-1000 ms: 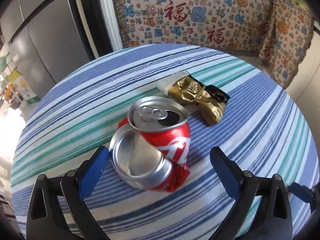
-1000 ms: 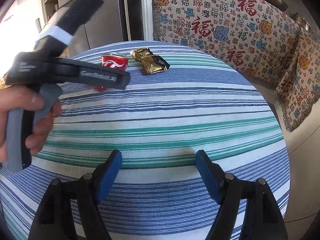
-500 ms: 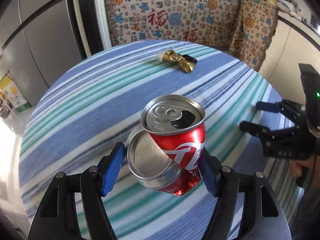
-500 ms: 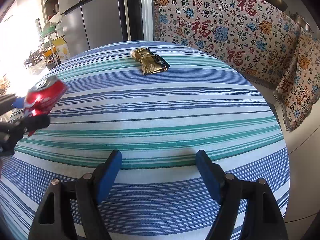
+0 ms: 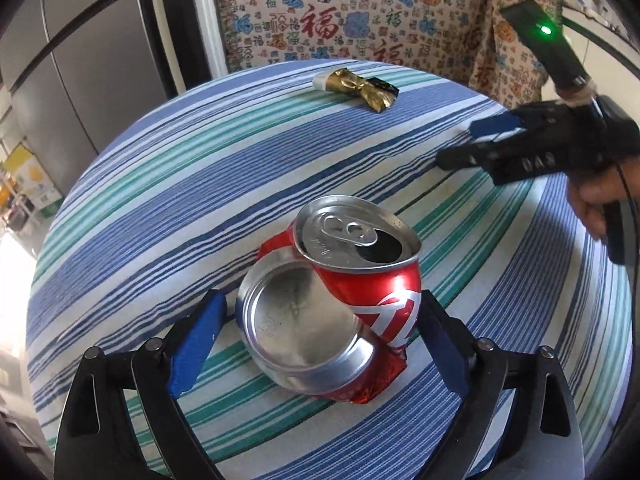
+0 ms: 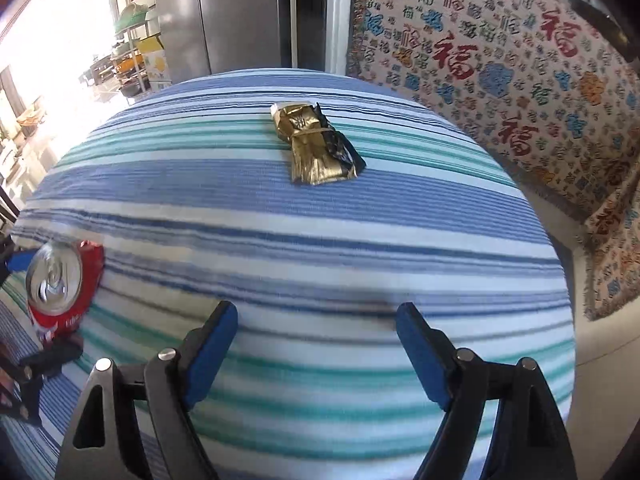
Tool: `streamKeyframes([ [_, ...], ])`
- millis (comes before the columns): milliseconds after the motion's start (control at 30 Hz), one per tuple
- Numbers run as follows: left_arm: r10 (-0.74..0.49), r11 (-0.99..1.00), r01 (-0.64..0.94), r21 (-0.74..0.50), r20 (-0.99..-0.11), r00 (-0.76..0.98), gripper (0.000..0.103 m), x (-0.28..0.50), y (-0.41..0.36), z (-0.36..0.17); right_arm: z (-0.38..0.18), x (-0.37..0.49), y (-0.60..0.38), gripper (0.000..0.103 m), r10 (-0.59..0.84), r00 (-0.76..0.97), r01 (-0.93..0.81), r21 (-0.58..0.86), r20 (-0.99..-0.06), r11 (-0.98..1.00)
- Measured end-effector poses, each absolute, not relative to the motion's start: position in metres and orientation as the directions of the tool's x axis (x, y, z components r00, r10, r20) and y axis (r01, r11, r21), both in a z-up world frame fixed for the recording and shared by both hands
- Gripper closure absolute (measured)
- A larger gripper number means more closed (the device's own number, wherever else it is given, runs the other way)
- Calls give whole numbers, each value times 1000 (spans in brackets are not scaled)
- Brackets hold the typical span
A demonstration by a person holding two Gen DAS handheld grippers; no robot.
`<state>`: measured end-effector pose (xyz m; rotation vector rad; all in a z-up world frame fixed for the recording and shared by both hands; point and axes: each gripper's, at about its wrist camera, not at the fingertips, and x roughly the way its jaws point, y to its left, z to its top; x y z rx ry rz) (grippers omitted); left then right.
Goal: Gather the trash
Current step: 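Grasp the crushed red cola can with left tool while right tool grasps gold wrapper, then lift the cola can with left tool while right tool lifts gold wrapper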
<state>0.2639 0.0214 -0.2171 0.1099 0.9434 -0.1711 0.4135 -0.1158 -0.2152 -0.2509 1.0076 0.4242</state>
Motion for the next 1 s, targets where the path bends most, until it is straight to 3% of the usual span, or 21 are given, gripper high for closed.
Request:
streamKeyframes([
  [333, -94, 986, 165, 1, -822, 561, 0, 272, 26, -219, -214, 489, -67, 23, 213, 463, -485, -45, -860, 873],
  [367, -93, 986, 164, 1, -822, 561, 0, 273, 26, -219, -214, 491, -69, 30, 242, 444, -476, 2, -863, 880],
  [400, -92, 987, 163, 1, -822, 562, 0, 274, 25, -219, -211, 491, -70, 59, 229, 462, -456, -8, -857, 890],
  [600, -88, 988, 155, 1, -822, 563, 0, 277, 27, -219, -208, 451, -93, 59, 189, 465, -378, -1, -865, 926],
  [1000, -73, 991, 131, 3, -819, 569, 0, 279, 32, -221, -199, 285, -117, 56, 141, 560, -274, -21, -816, 962],
])
